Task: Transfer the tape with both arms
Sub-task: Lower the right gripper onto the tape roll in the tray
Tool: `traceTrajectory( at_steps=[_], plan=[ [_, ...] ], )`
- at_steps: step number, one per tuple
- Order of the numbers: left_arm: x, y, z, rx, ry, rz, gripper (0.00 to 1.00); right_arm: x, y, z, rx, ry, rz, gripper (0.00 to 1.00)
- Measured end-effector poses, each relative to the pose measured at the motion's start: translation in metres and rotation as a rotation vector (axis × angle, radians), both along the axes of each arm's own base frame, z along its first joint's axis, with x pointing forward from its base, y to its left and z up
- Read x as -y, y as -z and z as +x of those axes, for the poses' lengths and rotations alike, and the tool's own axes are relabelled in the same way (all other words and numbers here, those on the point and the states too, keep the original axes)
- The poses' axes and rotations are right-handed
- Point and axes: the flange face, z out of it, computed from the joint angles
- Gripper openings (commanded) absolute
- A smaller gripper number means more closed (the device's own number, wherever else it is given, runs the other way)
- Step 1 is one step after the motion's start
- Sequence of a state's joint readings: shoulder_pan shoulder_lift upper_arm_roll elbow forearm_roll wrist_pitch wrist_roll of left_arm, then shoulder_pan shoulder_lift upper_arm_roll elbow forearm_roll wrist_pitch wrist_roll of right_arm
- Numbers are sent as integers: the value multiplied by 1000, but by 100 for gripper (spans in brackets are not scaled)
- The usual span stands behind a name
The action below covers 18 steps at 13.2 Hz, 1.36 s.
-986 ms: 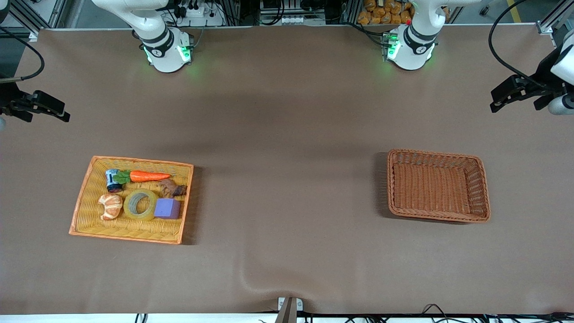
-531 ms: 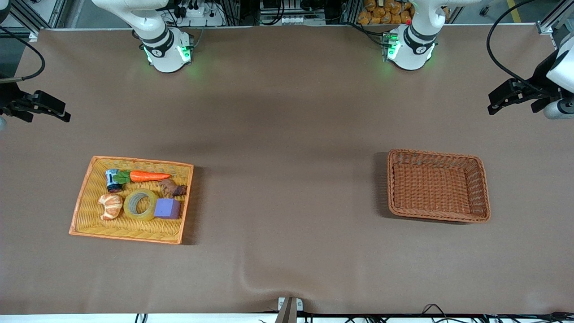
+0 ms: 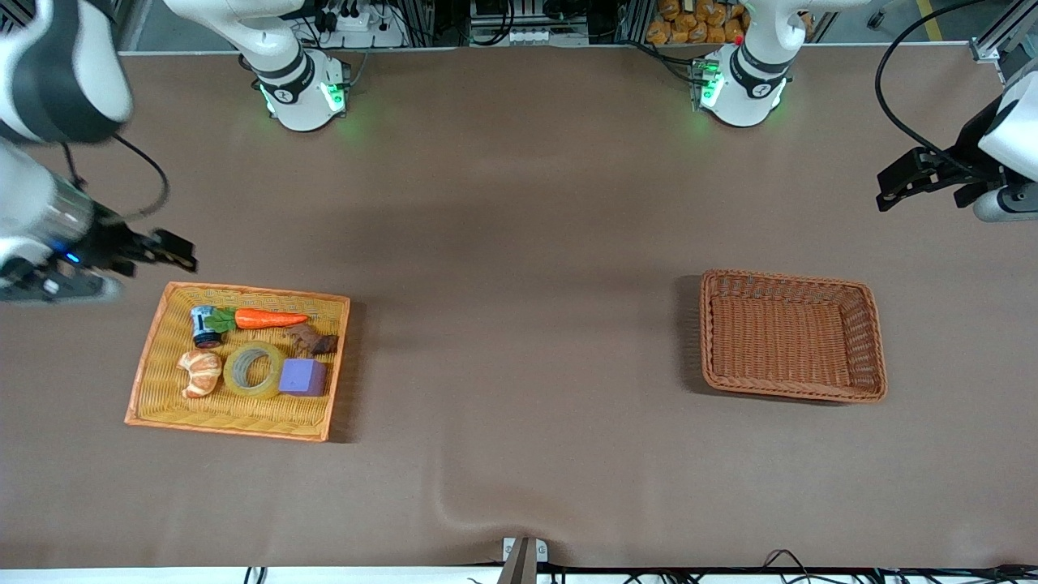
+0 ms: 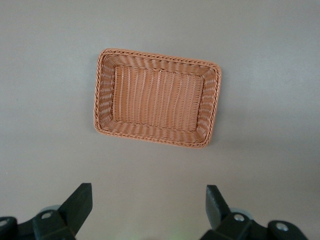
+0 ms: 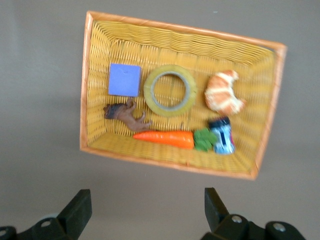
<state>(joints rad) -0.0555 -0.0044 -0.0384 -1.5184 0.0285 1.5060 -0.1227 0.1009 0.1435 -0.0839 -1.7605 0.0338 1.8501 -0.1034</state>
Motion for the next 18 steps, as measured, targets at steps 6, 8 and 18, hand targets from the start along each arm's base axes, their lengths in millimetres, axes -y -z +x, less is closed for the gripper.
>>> traceTrajectory(
  at_steps=[6, 8, 18],
  plan=[
    [3, 2, 1, -3, 5, 0, 100, 0, 167, 45, -30, -180, 3, 100],
    [5, 2, 0, -4, 9, 0, 100, -5, 220, 48, -39, -227, 33, 100],
    [9, 3, 0, -5, 16, 0, 100, 0, 251, 52, -47, -314, 52, 0]
  ],
)
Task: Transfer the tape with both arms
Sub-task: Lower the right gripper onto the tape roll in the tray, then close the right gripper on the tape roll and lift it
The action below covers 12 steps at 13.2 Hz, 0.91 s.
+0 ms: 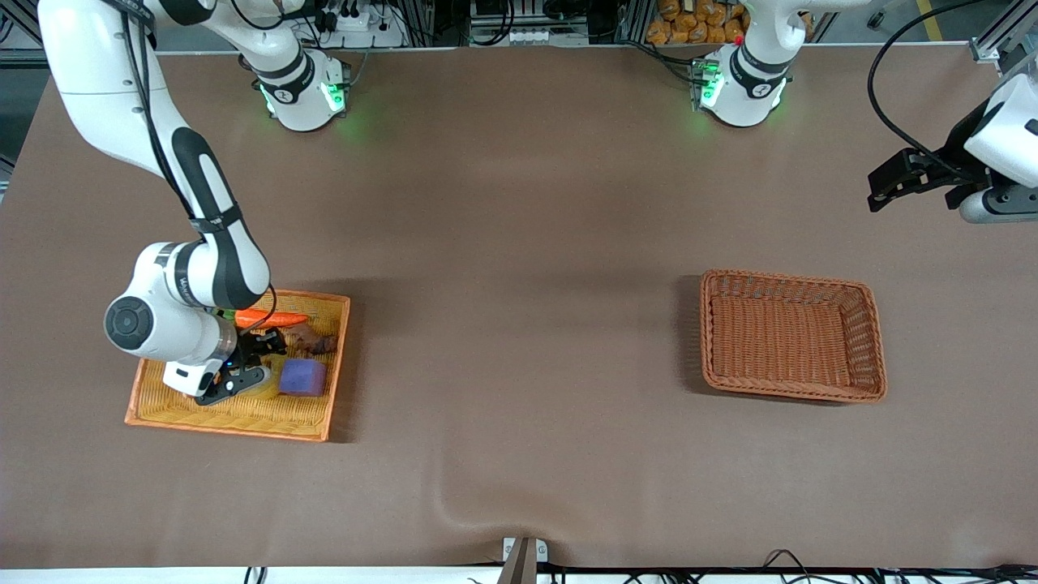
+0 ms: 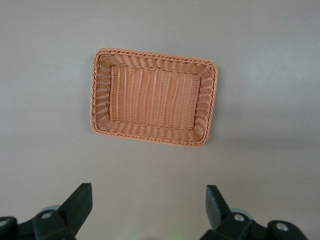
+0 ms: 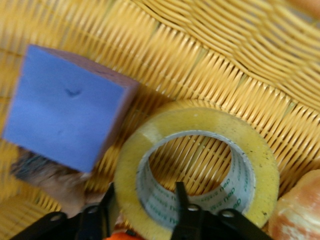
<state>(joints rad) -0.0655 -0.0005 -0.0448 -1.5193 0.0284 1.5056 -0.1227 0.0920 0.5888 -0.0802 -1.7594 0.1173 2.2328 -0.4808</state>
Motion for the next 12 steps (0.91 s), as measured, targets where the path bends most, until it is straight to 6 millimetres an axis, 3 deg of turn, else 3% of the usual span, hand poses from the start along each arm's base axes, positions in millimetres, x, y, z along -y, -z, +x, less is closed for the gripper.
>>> traceTrajectory(
  at_steps=[6, 7, 8, 10, 12],
  plan=[
    [7, 15, 7, -26, 12, 2, 100, -24, -118, 16, -35, -32, 34, 0],
    [7, 17, 8, -31, 12, 2, 100, -29, -127, 17, -36, -33, 35, 15],
    [7, 18, 9, -32, 11, 2, 100, -30, -127, 18, -31, -33, 34, 30],
    [7, 17, 9, -31, 12, 2, 100, -24, -99, 21, -29, -21, 25, 54],
    [7, 19, 10, -35, 12, 2, 100, -22, -50, 23, -39, -15, 16, 60]
  ],
)
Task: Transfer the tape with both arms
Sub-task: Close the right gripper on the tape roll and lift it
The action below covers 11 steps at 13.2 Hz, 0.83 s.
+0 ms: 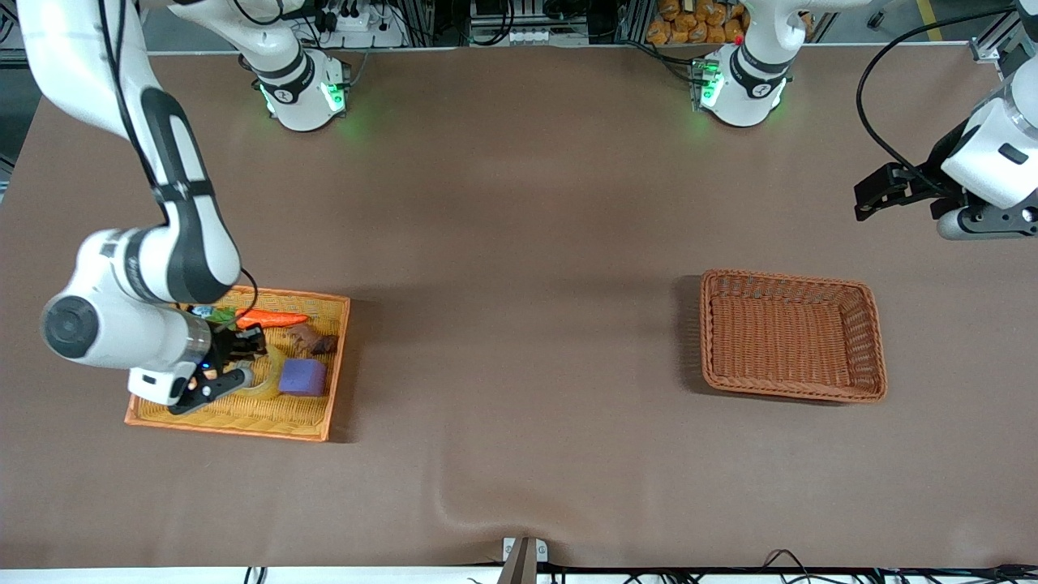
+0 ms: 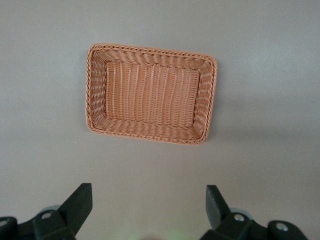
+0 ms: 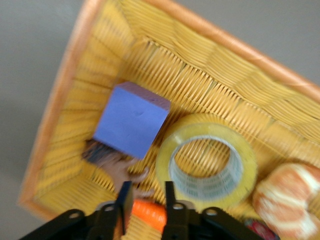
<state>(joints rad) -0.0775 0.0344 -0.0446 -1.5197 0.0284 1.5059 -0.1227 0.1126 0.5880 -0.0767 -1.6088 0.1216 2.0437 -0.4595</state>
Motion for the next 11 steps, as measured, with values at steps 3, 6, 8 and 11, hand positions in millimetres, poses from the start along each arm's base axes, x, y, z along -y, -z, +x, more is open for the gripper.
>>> traceTrajectory(
  at_steps=[3, 6, 8, 11],
  plan=[
    [1, 3, 4, 8, 1, -1, 100, 0, 45, -1, -26, 1, -9, 60],
    [-1, 10, 10, 10, -3, -2, 100, 2, 51, -1, -21, 3, -11, 43],
    [-1, 12, 13, 16, -3, -3, 100, 3, 54, -2, -13, 5, -13, 5],
    [-1, 11, 14, 21, -3, -4, 100, 5, 63, -6, -7, 4, -16, 0]
  ],
)
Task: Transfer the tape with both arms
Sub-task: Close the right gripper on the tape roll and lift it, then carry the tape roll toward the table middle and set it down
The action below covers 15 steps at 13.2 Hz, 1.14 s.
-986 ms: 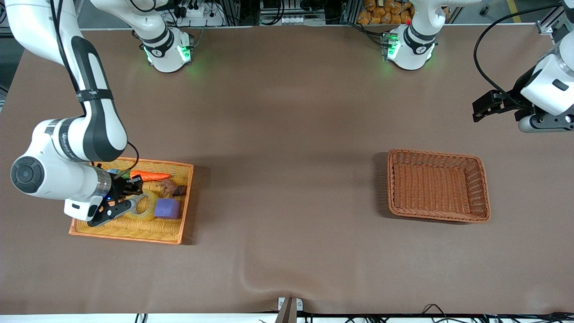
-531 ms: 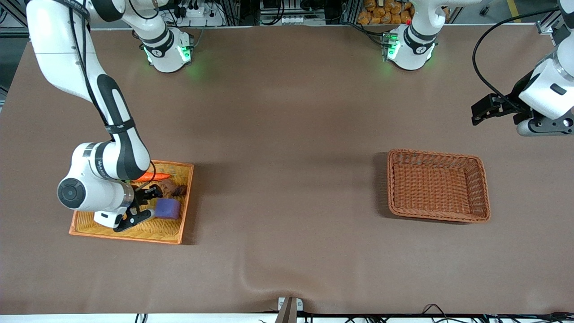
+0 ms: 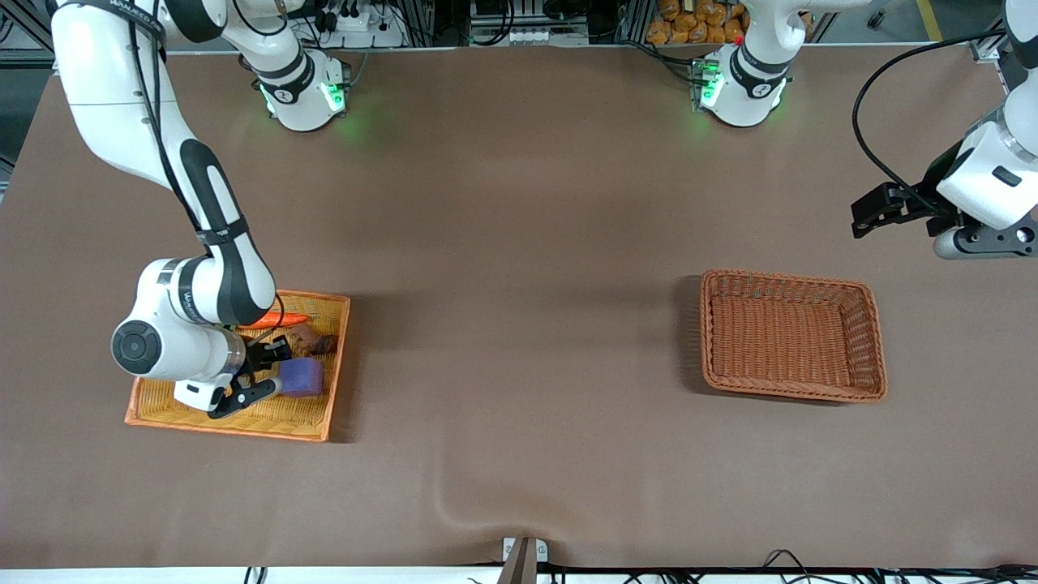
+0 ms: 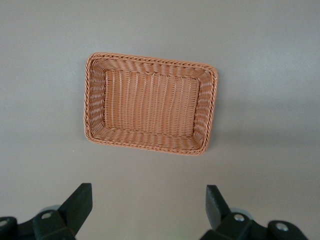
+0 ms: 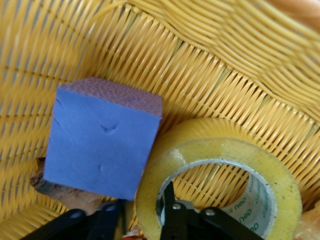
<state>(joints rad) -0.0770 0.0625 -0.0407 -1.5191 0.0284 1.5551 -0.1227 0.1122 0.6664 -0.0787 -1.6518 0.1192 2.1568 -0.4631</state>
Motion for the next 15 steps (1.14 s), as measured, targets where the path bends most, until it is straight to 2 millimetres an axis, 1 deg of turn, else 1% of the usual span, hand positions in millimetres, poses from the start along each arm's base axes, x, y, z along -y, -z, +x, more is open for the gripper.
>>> traceTrajectory(
  at_steps=[3, 4, 5, 6, 7, 8, 9, 10, 11, 13, 15],
  plan=[
    [1, 0, 0, 1, 1, 0, 100, 1, -9, 2, 6, -5, 0, 0],
    [1, 0, 0, 2, 1, 0, 100, 0, -19, 4, -5, -7, 3, 0],
    [1, -1, 0, 2, 1, 0, 100, -2, -41, 6, -28, -12, 9, 0],
    [1, -1, 0, 3, 1, 0, 100, -4, -68, 8, -48, -17, 15, 0],
    [1, -1, 0, 3, 2, 0, 100, -8, -100, 10, -66, -11, 19, 0],
    [1, -1, 0, 3, 2, 0, 100, -17, -130, 11, -76, 11, 19, 0],
    [1, -1, 0, 4, 2, -1, 100, -35, -155, 11, -78, 39, 15, 0],
    [1, -1, 0, 4, 2, -1, 100, -67, -171, 9, -74, 74, 7, 0],
    [1, -1, 0, 4, 2, -1, 100, -109, -178, 3, -71, 116, -9, 0],
    [1, -1, 0, 5, 1, -1, 100, -209, -171, -16, -34, 203, -34, 0],
    [0, -2, 0, 5, -1, -1, 100, -301, -153, -36, 41, 273, 2, 0]
  ],
)
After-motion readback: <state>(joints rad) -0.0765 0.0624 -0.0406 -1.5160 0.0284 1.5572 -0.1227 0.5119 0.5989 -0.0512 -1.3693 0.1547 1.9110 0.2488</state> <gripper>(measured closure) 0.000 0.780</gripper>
